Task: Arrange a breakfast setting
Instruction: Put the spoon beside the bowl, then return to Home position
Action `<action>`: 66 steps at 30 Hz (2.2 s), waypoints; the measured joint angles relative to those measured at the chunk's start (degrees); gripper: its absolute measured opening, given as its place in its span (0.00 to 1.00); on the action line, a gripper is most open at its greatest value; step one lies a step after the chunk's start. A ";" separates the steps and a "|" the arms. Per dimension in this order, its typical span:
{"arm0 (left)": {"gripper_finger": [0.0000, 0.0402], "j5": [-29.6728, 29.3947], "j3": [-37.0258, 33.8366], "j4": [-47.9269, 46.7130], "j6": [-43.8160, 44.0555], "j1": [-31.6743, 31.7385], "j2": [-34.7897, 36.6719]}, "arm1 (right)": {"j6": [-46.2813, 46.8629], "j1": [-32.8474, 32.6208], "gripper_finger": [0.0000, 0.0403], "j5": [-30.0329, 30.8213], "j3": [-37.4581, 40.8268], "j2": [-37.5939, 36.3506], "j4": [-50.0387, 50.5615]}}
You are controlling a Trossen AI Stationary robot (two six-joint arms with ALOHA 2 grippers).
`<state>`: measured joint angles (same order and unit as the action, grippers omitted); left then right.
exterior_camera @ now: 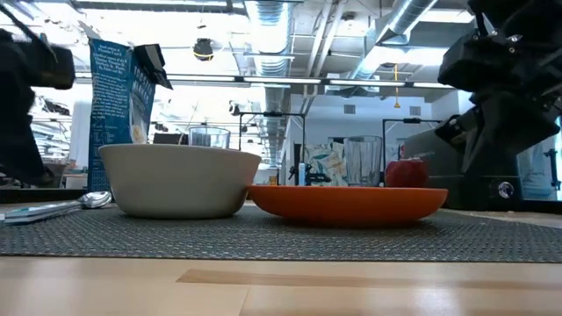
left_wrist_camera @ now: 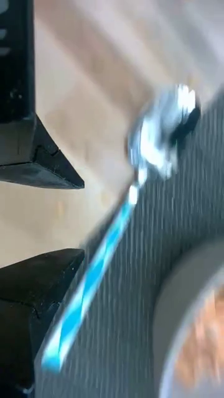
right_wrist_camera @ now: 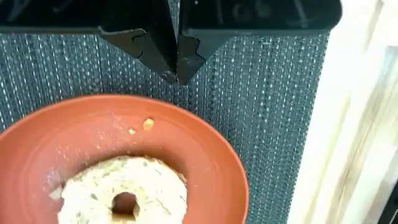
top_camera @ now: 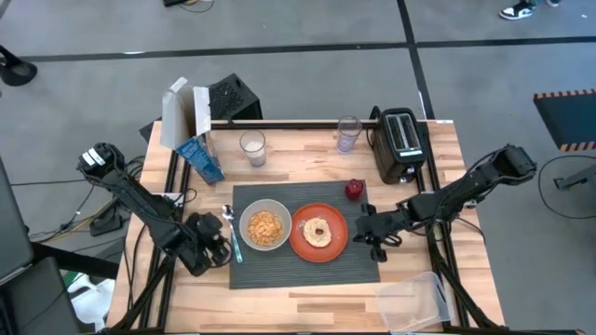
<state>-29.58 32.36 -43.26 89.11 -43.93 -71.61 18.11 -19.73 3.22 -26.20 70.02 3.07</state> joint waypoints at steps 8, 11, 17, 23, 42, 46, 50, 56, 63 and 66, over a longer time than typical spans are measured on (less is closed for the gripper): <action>0.38 5.42 -2.38 -8.53 -3.70 7.02 -0.05 | 0.25 0.00 0.08 0.19 -0.07 0.61 -0.41; 0.38 6.61 -5.80 -3.11 -8.30 10.88 -0.05 | 0.00 0.00 0.08 1.32 -0.07 0.61 -0.42; 0.38 7.02 -6.67 0.09 -16.82 17.32 0.17 | 0.74 0.00 0.08 1.44 -0.07 0.59 -0.41; 0.38 6.65 -6.64 1.99 -23.51 20.92 0.13 | 0.92 -0.11 0.08 1.46 -0.07 0.57 -0.42; 0.38 0.61 -7.15 8.59 -29.80 22.26 -0.09 | 0.94 -0.11 0.08 1.53 -0.07 0.57 -0.46; 0.38 -0.13 -7.19 10.03 -31.04 22.43 -0.07 | 0.94 -0.11 0.08 1.53 -0.07 0.57 -0.46; 0.38 -0.25 -7.19 10.01 -31.01 22.99 -0.06 | 0.96 -0.11 0.08 1.53 -0.07 0.57 -0.45; 0.38 1.96 -4.53 7.90 -32.72 23.05 0.08 | 0.98 -0.11 0.08 1.49 -0.07 0.57 -0.44; 0.38 8.91 5.60 1.57 -41.47 21.65 3.78 | 0.92 0.00 0.08 1.42 -0.89 -1.29 0.20; 0.38 10.84 9.20 1.70 -43.94 21.65 5.64 | -0.03 0.02 0.08 1.40 -2.36 -2.91 1.45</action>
<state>-18.75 41.56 -41.56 45.16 -22.28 -65.97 18.08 -19.71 4.62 -28.55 67.11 4.52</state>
